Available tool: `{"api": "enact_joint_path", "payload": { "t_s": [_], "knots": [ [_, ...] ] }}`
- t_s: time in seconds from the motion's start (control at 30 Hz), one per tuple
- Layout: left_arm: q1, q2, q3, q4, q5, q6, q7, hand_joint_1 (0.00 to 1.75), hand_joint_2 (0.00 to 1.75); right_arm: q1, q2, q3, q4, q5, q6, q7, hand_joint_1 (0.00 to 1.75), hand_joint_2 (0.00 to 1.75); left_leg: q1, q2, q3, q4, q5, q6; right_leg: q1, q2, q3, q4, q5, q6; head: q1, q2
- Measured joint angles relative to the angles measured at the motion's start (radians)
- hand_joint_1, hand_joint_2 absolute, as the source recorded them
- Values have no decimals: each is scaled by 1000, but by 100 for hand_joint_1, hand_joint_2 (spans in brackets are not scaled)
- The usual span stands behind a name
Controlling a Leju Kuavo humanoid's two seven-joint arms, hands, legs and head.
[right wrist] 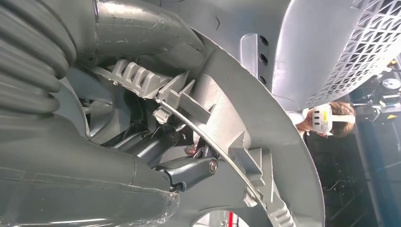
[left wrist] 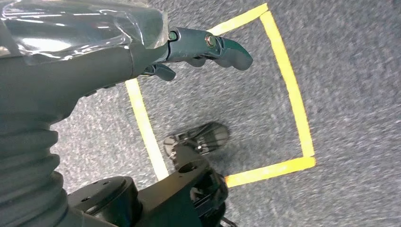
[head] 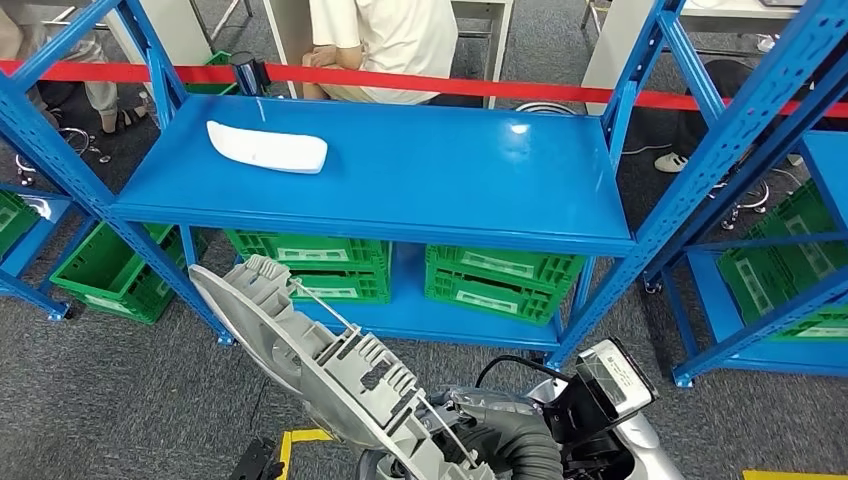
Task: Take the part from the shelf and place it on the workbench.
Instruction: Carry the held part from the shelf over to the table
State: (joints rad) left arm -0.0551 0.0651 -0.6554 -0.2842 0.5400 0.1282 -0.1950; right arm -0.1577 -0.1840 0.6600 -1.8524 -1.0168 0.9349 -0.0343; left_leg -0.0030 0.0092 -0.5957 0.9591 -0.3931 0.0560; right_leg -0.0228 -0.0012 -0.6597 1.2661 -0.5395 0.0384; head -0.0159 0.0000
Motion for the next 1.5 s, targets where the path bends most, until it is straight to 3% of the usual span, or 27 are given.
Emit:
{"api": "enact_joint_path", "payload": {
  "t_s": [0.03,0.1,0.17,0.23,0.27,0.37,0.4,0.43,0.5,0.57,0.63,0.67,0.73,0.77,0.83,0.9,0.93,1.0,1.07,1.13,1.17,1.23,1.3,1.4,1.43,1.47,1.5],
  "knots": [
    [0,0,0,-1,-1,1,1,0,175,0,0,-1,0,2,0,0,175,175,0,0,-16,7,9,-4,-1,0,52,-62,19,7,0,0],
    [0,-1,0,-3,-2,1,3,0,175,-1,2,-2,0,5,0,0,175,175,-2,0,-43,24,24,-14,3,0,159,-212,16,0,-2,0],
    [-1,0,0,-4,-3,1,4,0,175,-2,5,-5,0,9,0,-1,175,175,-3,0,-55,31,39,-26,9,1,197,-283,-3,-16,-3,0],
    [1,0,-1,-4,-3,2,5,0,175,-2,7,-8,0,11,0,-2,175,175,2,-1,-62,33,47,-40,8,0,180,-285,11,-31,-2,0],
    [2,1,-2,-4,-4,2,5,0,175,-2,8,-10,0,12,-1,-3,175,175,5,-3,-69,44,28,-47,6,-1,173,-285,21,-40,-3,0],
    [3,2,-6,-4,-8,5,6,0,175,-2,14,-14,0,18,-1,-7,175,175,14,-5,-107,184,-119,-68,2,-4,137,-285,59,-56,-4,0],
    [2,3,-6,-4,-10,6,6,0,175,-1,15,-15,0,22,0,-9,175,175,16,-5,-119,251,-157,-73,2,-4,123,-284,72,-57,-4,0],
    [1,3,-7,-4,-12,6,6,0,175,-1,16,-17,0,27,0,-11,175,175,17,-5,-123,302,-171,-76,3,-3,108,-283,85,-55,-4,0],
    [-1,5,-10,-4,-17,7,8,0,175,2,16,-20,0,36,2,-15,175,175,18,-5,-80,309,-137,-77,3,-3,77,-280,108,-50,-4,0],
    [-5,8,-13,-5,-21,7,9,0,175,5,17,-24,0,43,5,-22,175,175,18,-8,29,179,-101,-68,3,-2,54,-279,129,-42,-5,0],
    [-9,13,-15,-7,-24,8,10,0,175,6,21,-27,0,47,8,-27,175,175,13,-13,123,42,-115,-53,5,-3,45,-280,146,-30,-3,0],
    [-11,15,-15,-8,-24,8,11,0,175,7,23,-29,0,50,10,-30,175,175,8,-15,141,9,-126,-45,4,-3,43,-282,155,-23,-4,0],
    [-12,18,-15,-9,-25,10,12,0,175,10,26,-33,0,56,15,-38,175,175,4,-12,135,-2,-111,-27,2,-5,39,-285,169,-10,-3,0],
    [-13,19,-15,-10,-25,11,12,0,175,12,27,-36,0,60,18,-42,175,175,4,-10,125,-6,-99,-18,2,-4,31,-278,161,-10,-3,0],
    [-15,20,-15,-12,-26,15,12,0,175,14,28,-42,0,68,21,-48,175,175,7,-4,97,-14,-69,-3,2,-3,4,-212,92,-22,-1,0],
    [-16,21,-15,-13,-30,19,12,0,175,17,28,-47,0,74,23,-53,175,175,3,-2,63,-11,-42,3,2,-2,-30,-82,2,-31,1,0],
    [-16,21,-15,-13,-32,20,12,0,175,18,28,-48,0,77,24,-55,175,175,2,-1,44,-9,-27,3,2,-2,-39,-21,-19,-26,1,0],
    [-16,22,-15,-14,-36,21,13,0,175,21,28,-50,0,82,25,-59,175,175,0,1,4,-1,-1,-1,1,-2,-14,17,2,-1,1,0],
    [-16,23,-15,-17,-37,22,13,0,175,22,30,-51,0,86,26,-61,175,175,0,1,-33,12,19,-7,1,-2,77,-86,34,10,0,0],
    [-16,24,-15,-20,-39,22,13,0,175,22,32,-52,0,90,28,-62,175,175,-2,1,-59,27,36,-17,6,-1,175,-234,11,-3,-1,0],
    [-16,25,-15,-21,-40,22,13,0,175,22,32,-53,-1,92,28,-62,175,175,-3,1,-67,30,46,-23,9,0,197,-276,-5,-13,-1,0],
    [-15,29,-15,-22,-43,21,13,0,175,23,33,-55,-1,95,30,-63,175,175,0,1,-74,29,64,-35,11,0,190,-289,-1,-28,-1,0],
    [-13,33,-16,-22,-45,21,14,0,175,23,35,-56,0,100,33,-66,175,175,6,-2,-88,50,29,-49,6,-2,172,-288,19,-45,-2,0],
    [-13,39,-18,-27,-54,24,17,0,175,24,41,-58,0,108,39,-78,175,175,13,-5,-127,215,-127,-70,5,-4,136,-287,58,-58,-2,0],
    [-13,40,-19,-29,-56,25,18,0,175,24,42,-58,0,109,40,-81,175,175,14,-5,-136,282,-156,-74,6,-4,122,-286,71,-58,-2,0],
    [-13,41,-19,-31,-58,25,19,0,175,25,43,-58,0,110,41,-82,175,175,15,-5,-133,325,-161,-75,7,-4,107,-285,83,-56,-2,0],
    [-13,42,-19,-33,-58,25,20,0,175,26,44,-59,0,110,41,-83,175,175,15,-5,-114,332,-144,-74,8,-3,93,-283,94,-55,-2,0]
  ]
}}
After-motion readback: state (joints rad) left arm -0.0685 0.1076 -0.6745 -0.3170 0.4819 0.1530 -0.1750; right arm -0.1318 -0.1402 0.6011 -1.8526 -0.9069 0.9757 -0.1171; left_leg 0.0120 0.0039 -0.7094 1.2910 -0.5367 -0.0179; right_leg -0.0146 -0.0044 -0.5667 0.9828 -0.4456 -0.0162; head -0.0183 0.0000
